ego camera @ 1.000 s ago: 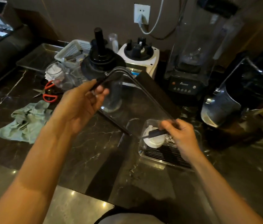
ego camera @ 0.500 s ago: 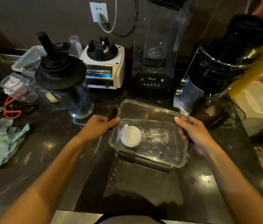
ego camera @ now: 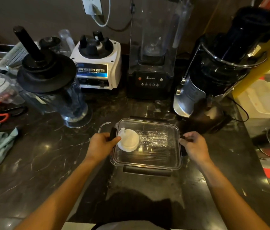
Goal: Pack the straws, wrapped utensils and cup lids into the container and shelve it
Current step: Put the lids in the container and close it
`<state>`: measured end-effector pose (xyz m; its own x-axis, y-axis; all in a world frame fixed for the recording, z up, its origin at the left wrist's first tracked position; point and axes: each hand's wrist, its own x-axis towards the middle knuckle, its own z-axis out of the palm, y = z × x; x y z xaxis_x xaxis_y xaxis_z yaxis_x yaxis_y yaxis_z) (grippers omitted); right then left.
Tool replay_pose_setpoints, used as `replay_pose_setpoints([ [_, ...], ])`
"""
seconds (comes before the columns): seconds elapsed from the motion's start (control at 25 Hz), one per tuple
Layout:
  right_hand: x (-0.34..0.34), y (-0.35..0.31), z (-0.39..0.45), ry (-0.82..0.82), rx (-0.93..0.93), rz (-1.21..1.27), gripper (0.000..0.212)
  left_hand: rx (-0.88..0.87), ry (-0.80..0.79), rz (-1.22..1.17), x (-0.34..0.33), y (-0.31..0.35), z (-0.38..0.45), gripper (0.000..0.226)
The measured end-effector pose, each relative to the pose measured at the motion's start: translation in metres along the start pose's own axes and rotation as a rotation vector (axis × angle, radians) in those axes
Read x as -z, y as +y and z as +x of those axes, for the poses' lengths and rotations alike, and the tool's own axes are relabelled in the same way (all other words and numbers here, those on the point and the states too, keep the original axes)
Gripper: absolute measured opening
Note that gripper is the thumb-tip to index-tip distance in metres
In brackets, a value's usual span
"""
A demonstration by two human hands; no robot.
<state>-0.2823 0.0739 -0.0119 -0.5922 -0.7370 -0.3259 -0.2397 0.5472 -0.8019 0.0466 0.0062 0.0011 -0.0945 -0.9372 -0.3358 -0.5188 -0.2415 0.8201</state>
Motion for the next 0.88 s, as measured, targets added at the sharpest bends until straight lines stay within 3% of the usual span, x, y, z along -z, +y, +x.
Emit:
replay_pose_setpoints([
  [0.16, -0.011, 0.007, 0.006, -0.050, 0.101, -0.015, 0.008, -0.013, 0.079, 0.119, 0.002, -0.013, 0.002, 0.020],
  [0.32, -0.017, 0.014, 0.006, -0.038, 0.008, 0.084, 0.003, -0.005, 0.049, 0.039, 0.003, -0.021, 0.009, 0.019],
  [0.48, -0.013, 0.020, 0.007, -0.094, -0.133, 0.285, 0.011, 0.115, -0.039, -0.316, 0.005, -0.018, 0.012, 0.012],
  [0.56, -0.013, 0.022, 0.008, -0.101, -0.141, 0.273, 0.012, 0.198, -0.114, -0.492, 0.010, -0.020, 0.011, 0.005],
  [0.64, -0.014, 0.022, 0.007, -0.062, -0.100, 0.215, 0.013, 0.226, -0.125, -0.584, 0.012, -0.023, 0.011, 0.014],
  [0.72, -0.014, 0.026, 0.005, -0.001, -0.015, 0.089, 0.019, 0.193, -0.037, -0.529, 0.006, -0.022, 0.008, 0.027],
  [0.8, -0.015, 0.028, 0.001, 0.050, 0.095, -0.129, 0.030, 0.096, 0.051, -0.350, -0.001, -0.020, 0.002, 0.018],
  [0.88, -0.019, 0.029, -0.005, 0.058, 0.144, -0.184, 0.039, 0.060, 0.056, -0.259, -0.007, -0.021, 0.000, 0.010],
])
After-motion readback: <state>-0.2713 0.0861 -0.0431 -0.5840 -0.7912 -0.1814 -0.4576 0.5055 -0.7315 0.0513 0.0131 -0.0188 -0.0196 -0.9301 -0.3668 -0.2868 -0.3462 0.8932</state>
